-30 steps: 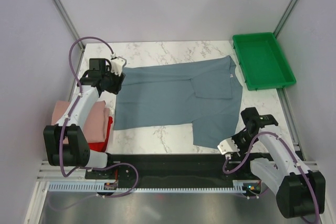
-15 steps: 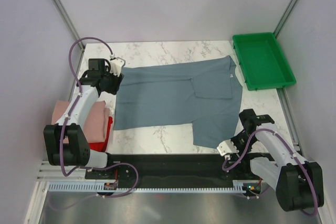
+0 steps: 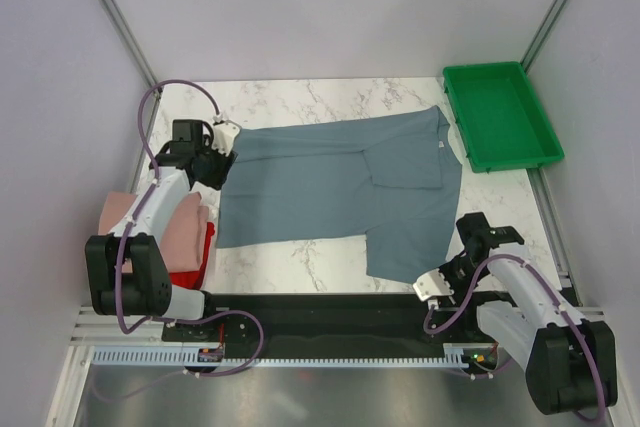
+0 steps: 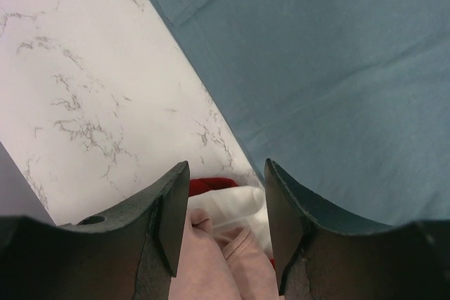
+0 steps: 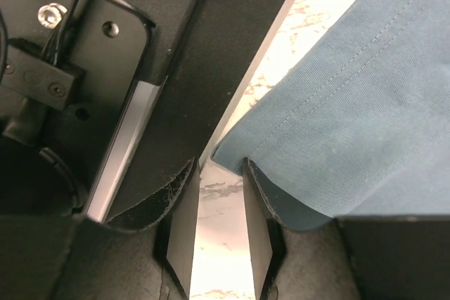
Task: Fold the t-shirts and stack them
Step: Fold the tshirt
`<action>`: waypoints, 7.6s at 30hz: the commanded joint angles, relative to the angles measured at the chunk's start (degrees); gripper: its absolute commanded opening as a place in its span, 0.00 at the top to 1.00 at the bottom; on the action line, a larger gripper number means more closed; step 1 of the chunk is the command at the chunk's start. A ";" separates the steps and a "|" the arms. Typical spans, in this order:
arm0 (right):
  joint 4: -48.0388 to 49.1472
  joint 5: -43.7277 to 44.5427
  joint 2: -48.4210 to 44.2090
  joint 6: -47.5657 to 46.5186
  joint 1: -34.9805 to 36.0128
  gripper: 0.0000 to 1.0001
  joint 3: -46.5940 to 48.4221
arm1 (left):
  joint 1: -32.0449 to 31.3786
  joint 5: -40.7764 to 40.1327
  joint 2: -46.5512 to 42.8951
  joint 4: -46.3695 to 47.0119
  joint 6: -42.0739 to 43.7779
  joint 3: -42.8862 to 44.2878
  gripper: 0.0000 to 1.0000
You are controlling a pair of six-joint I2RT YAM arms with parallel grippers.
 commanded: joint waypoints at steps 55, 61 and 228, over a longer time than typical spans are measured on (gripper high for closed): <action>16.16 -5.76 -2.05 23.84 2.96 1.00 12.49 | -6.60 -4.55 7.75 -14.17 17.50 -11.01 0.45; 18.18 -4.44 -2.14 26.74 4.46 1.00 11.88 | -7.57 -4.98 7.31 -13.11 18.03 -13.38 0.50; 28.55 20.96 76.18 80.89 11.58 1.00 94.94 | -8.36 3.10 44.76 -32.36 -6.58 41.46 0.74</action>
